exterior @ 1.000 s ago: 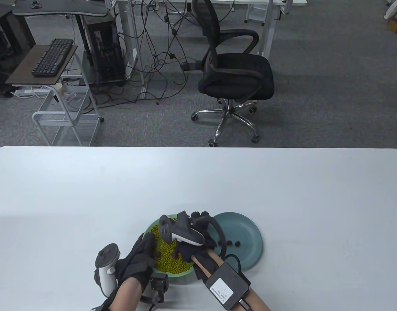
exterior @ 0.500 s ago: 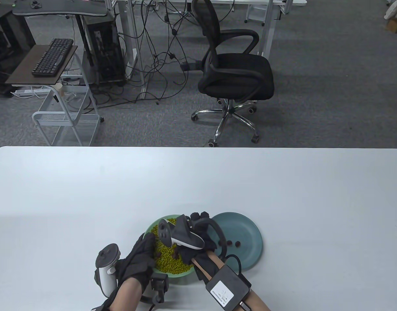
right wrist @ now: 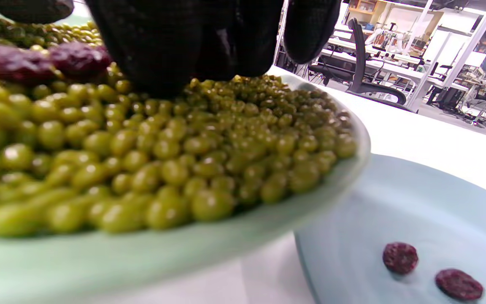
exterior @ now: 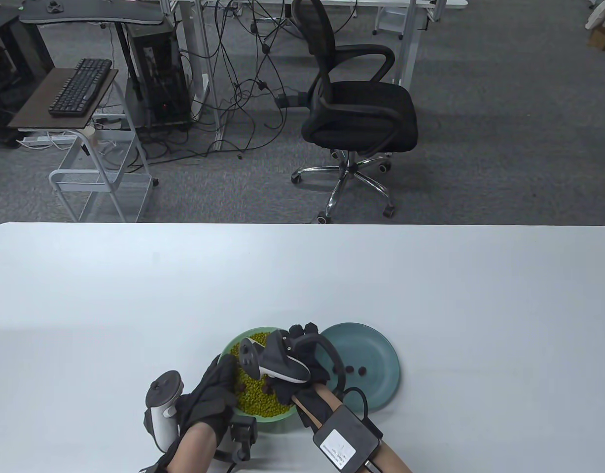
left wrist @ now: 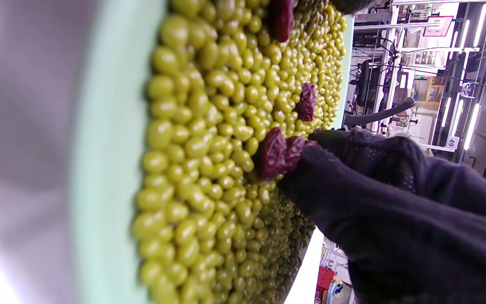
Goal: Pick cranberries with hand pinch into plate
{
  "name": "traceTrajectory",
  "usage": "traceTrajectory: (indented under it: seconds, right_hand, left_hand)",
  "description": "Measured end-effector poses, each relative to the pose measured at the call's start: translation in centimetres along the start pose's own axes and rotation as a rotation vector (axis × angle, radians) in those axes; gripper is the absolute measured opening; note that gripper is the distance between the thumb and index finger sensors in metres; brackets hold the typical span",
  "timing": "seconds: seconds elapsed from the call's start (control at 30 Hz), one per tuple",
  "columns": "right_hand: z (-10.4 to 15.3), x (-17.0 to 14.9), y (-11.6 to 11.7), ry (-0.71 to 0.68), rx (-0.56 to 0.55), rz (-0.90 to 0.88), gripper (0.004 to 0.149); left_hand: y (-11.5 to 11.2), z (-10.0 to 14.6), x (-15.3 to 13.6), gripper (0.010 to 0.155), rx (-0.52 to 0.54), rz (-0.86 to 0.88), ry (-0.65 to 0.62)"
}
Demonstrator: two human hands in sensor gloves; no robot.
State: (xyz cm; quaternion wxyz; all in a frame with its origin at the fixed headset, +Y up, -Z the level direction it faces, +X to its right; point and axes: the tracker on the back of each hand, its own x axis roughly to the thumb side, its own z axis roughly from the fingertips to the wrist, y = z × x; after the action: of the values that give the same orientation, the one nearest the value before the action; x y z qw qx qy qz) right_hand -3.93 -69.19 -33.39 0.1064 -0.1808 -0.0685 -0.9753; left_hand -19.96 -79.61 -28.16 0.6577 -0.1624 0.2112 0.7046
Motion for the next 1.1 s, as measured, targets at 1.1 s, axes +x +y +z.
traceTrajectory:
  seconds: [1.1]
  right_hand:
    - [-0.05,-0.1,0.22,0.018,0.005,-0.01,0.051]
  left_hand:
    - [-0.09,0.01,-0.05,0.05,-0.001,-0.005,-0.001]
